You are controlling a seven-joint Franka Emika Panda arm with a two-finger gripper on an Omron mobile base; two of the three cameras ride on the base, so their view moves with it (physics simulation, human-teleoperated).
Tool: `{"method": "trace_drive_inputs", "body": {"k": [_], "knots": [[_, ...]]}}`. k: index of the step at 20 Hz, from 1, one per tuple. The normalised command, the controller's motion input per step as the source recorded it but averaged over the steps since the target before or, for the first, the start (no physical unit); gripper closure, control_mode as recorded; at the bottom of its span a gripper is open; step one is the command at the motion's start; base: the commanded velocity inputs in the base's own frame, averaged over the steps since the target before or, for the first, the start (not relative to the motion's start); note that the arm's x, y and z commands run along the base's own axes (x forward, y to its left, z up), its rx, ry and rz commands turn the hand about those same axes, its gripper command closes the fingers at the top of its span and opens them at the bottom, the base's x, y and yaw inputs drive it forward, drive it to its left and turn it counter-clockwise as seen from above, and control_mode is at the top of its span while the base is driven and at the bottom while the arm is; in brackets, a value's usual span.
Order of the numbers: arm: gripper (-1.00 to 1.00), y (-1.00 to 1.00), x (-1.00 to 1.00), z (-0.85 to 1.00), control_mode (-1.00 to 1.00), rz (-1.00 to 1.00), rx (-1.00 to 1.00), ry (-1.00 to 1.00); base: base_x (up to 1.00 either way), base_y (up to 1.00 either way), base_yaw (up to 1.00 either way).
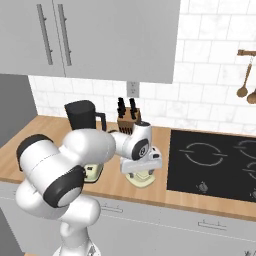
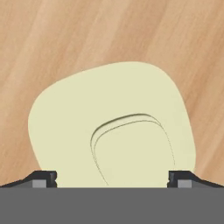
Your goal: Close the lid blender by securely placing the lid on top.
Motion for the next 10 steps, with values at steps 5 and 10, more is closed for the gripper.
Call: {"method": "trace_drive_inputs", "body": {"k": [5,10], "knots": [[-1.00,-0.01,0.03,0.00,-1.00,0.00,0.01,-0.02,0.00,0.00,0.00],[-1.00,0.00,0.04,0.06,-1.00,0.00,0.02,0.00,0.00,0.00,0.00]]}}
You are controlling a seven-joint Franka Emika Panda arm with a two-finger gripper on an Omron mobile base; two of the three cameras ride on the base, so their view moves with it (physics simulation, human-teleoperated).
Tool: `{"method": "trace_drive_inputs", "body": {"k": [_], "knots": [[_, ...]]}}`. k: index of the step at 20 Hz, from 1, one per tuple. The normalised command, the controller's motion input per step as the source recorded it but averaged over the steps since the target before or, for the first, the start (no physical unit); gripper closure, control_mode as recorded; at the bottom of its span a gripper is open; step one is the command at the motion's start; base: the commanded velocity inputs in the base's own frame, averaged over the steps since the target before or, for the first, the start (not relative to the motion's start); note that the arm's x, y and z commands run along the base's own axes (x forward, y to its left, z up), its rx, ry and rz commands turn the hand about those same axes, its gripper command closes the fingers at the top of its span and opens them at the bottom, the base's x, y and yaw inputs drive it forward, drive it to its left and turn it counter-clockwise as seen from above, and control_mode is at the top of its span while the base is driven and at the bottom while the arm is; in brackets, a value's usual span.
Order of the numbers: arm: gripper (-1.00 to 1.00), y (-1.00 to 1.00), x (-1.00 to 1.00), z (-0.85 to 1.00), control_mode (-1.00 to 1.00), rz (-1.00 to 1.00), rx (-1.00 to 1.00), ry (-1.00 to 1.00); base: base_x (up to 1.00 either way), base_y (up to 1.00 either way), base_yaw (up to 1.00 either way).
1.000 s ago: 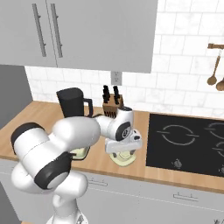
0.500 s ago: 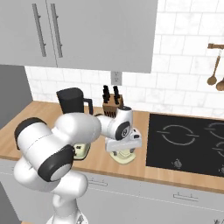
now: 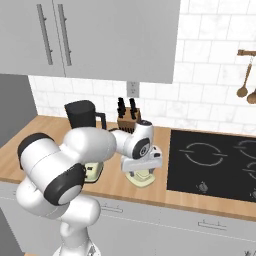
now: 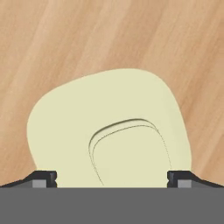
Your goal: Close the lid blender by securely placing the lid on top.
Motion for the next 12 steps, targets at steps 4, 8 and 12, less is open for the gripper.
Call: {"method": "trace_drive_inputs", "body": {"k": [4,8,12], "knots": [[-1.00,0.00,0.01,0.05,-1.00,0.00,0.00,0.00,0.00,0.00,0.00],[-1.00,0.00,0.00,-0.02,-1.00,0.00,0.00,0.00,0.00,0.00,0.00],[-1.00,0.00,-0.06,-0.20,-1.00,0.00,0.00,0.00,0.00,0.00,0.00]]}}
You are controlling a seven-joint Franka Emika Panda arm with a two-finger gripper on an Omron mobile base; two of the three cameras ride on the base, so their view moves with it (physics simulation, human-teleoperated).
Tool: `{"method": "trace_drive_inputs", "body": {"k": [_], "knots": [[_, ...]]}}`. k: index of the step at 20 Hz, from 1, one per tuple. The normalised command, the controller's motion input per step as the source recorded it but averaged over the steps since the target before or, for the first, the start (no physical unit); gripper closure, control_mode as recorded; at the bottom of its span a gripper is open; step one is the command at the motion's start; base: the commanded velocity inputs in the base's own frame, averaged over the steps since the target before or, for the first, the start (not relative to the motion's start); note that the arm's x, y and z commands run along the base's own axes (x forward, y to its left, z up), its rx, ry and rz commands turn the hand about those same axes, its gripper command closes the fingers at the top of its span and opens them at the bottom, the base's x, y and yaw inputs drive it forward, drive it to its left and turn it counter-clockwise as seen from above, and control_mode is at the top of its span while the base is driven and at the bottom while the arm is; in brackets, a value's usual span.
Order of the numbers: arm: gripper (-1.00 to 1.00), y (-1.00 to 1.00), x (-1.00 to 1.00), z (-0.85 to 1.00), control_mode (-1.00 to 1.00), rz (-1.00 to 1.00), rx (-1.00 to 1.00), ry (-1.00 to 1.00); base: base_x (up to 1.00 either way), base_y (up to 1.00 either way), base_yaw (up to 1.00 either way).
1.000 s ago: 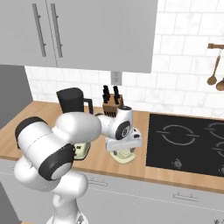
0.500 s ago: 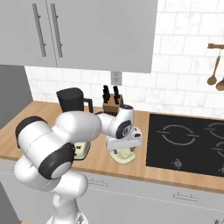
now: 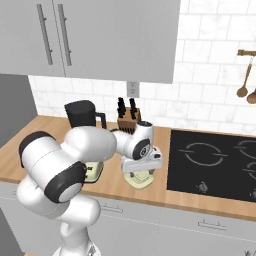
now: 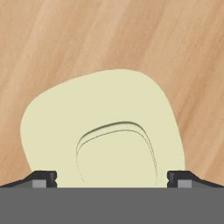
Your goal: Close the lid blender by securely placing the lid on top.
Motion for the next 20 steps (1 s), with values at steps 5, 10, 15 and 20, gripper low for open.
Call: {"method": "trace_drive_inputs", "body": {"k": [5,10,15,20], "knots": [[1.00,0.00,-0.05,-0.21,-1.00,0.02,0.00,0.00,0.00,0.00,0.00],[1.00,0.00,0.00,-0.08,-1.00,0.00,0.00,0.00,0.00,0.00,0.00],[1.00,0.00,0.00,0.12,-1.00,0.00,0.00,0.00,0.00,0.00,0.00],[1.00,0.00,0.00,0.72,-1.00,0.00,0.01,-0.01,0.00,0.00,0.00]]}}
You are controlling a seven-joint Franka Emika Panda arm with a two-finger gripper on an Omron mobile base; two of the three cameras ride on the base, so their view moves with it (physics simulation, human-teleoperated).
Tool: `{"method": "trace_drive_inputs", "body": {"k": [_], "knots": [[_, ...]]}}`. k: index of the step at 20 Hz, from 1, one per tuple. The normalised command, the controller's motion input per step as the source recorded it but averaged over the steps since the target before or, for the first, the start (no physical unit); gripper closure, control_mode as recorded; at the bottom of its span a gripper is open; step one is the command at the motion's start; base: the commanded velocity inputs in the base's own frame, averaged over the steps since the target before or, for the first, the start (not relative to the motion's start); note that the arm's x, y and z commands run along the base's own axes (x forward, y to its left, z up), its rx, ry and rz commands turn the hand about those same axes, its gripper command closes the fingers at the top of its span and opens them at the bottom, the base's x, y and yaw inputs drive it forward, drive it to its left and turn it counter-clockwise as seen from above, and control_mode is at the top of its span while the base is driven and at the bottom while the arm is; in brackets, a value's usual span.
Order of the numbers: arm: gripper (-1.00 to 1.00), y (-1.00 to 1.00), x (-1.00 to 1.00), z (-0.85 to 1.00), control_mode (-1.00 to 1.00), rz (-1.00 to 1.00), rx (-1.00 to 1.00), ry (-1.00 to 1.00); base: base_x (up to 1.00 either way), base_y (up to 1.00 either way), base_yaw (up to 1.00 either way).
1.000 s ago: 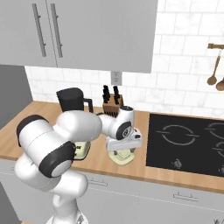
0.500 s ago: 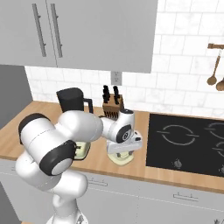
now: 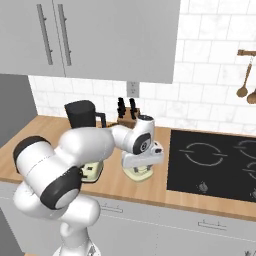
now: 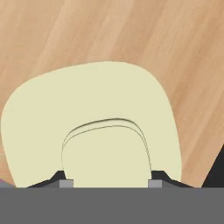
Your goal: Close the lid blender by securely placing the lid on top.
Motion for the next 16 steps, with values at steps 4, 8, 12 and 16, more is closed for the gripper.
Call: {"method": "trace_drive_inputs", "body": {"k": [4,8,12,16], "knots": [[1.00,0.00,0.00,1.00,-1.00,-0.02,0.07,-0.13,0.00,0.00,0.00],[1.00,0.00,-0.02,1.00,-1.00,-0.04,0.07,-0.20,0.00,0.00,0.00],[1.00,0.10,-0.09,1.00,-1.00,-0.06,0.03,-0.20,0.00,0.00,0.00],[1.00,0.44,-0.02,1.00,-1.00,0.00,0.00,-0.11,0.00,0.00,0.00]]}}
